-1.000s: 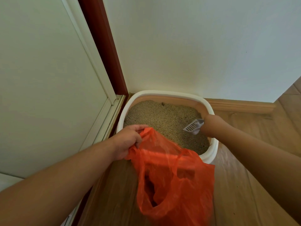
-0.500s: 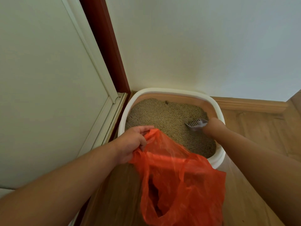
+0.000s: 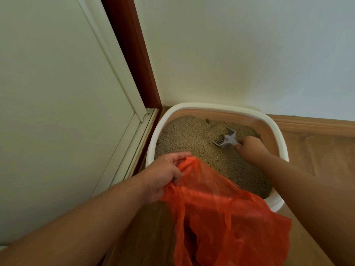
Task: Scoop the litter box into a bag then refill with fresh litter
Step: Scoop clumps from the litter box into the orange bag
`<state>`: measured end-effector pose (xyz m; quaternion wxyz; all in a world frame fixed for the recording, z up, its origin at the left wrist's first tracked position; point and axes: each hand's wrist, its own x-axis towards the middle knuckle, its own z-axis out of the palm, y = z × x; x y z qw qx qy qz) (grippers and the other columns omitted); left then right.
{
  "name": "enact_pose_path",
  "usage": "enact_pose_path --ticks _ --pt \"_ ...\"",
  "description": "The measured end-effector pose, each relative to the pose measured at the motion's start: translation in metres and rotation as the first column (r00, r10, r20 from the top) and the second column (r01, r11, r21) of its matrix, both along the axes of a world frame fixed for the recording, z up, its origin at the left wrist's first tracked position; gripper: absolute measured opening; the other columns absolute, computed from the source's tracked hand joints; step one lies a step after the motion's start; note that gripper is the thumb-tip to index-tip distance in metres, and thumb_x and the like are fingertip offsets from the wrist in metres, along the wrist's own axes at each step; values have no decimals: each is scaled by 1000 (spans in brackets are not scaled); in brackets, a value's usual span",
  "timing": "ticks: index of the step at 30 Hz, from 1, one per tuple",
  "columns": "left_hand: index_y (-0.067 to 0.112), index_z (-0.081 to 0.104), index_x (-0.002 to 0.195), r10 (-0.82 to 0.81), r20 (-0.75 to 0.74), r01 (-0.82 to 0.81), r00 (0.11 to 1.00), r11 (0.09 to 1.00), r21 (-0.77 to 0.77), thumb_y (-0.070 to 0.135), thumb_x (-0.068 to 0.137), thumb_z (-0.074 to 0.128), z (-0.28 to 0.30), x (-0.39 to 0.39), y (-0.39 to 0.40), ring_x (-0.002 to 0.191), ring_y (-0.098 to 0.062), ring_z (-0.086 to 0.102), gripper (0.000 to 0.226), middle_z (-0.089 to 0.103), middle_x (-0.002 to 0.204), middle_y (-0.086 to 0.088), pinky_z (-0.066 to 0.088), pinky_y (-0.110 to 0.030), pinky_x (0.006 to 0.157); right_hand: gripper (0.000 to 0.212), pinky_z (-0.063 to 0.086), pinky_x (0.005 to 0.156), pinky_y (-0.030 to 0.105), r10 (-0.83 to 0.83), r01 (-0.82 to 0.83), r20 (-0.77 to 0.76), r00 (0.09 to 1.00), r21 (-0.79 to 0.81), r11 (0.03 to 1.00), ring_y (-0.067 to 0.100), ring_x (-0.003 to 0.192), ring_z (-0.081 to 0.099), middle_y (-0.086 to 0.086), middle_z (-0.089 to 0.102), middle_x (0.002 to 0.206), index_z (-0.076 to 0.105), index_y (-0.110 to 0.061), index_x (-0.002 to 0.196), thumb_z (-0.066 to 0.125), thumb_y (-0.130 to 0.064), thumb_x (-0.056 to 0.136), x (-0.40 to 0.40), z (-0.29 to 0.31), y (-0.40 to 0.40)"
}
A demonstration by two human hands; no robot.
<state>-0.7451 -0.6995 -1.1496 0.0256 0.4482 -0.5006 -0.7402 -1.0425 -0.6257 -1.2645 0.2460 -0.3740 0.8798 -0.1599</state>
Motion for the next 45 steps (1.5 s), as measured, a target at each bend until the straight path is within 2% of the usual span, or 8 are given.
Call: enact_pose_path --ticks 5,12,16,23,30,35,40,45 --pt "19 60 141 -26 12 26 1000 999 19 -34 73 34 -1 5 -2 93 -18 71 90 64 134 -13 51 -21 46 37 36 45 23 59 -57 20 998 -71 996 14 56 56 0 59 70 60 -12 138 48 -24 106 18 -1 -36" --pt "26 65 136 -13 25 13 1000 1000 10 -30 69 40 -7 20 -10 106 -33 71 91 69 131 -11 51 -28 53 30 39 47 23 -7 15 79 997 -110 994 14 63 57 4 62 79 67 -4 122 49 -20 105 46 -16 -61" --pt "24 65 137 9 18 -10 1000 999 30 -30 68 39 -11 24 -14 115 -34 70 92 69 131 -11 52 -27 54 32 45 50 27 23 -10 107 994 -122 992 17 62 58 3 63 77 65 -10 131 51 -23 105 46 -14 -67" --pt "22 63 138 14 2 -14 1000 999 47 -32 71 36 -9 22 -16 113 -26 73 90 70 129 -10 56 -30 62 33 47 57 33 42 4 224 974 -202 979 22 63 57 12 69 82 66 -10 131 53 -25 104 53 -9 -76" --pt "16 61 139 11 -7 -10 1000 999 49 -35 71 33 -8 20 -8 97 -20 76 90 70 128 -14 51 -23 50 35 40 45 23 57 53 312 948 -332 942 11 53 50 8 69 78 62 -19 137 55 -25 104 65 -4 -47" --pt "20 62 139 -7 15 7 1000 1000 24 -32 71 36 -9 20 -7 92 -26 73 89 70 127 -13 52 -27 50 29 37 43 19 178 -103 265 948 -274 956 3 43 45 -4 59 62 68 -25 129 59 -30 102 45 1 -10" --pt "22 65 135 -37 37 36 999 999 19 -31 70 37 -7 18 -3 93 -29 74 88 70 127 -12 53 -30 52 17 42 54 27 273 -209 247 930 -256 944 7 52 51 9 66 70 77 -28 110 66 -30 98 23 13 8" --pt "19 66 133 -50 26 49 998 998 31 -32 70 36 -4 17 1 82 -27 73 87 70 124 -18 52 -28 48 13 39 49 19 413 -392 173 894 -145 909 0 47 47 -6 59 60 77 -31 105 67 -32 97 20 12 12"
